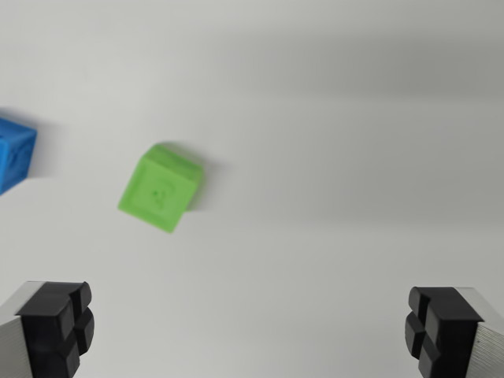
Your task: Stack cube
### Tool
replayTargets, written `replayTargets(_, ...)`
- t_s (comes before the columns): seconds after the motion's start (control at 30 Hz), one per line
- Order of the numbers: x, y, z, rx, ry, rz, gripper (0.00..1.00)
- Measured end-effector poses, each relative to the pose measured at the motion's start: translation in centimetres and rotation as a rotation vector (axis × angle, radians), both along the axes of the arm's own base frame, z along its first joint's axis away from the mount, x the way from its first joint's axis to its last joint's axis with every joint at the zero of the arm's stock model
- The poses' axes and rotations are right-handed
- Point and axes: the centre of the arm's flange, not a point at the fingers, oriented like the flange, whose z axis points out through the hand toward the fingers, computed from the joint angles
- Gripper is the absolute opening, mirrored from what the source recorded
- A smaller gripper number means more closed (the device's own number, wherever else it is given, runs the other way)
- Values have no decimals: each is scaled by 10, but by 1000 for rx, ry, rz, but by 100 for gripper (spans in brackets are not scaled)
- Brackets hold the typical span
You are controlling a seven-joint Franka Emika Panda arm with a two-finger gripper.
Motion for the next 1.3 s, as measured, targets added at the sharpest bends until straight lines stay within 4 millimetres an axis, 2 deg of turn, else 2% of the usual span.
replayTargets(0.8, -5, 50, -41, 5, -5, -52, 100)
replayTargets(1.3, -9, 92, -74, 9, -11, -97, 100)
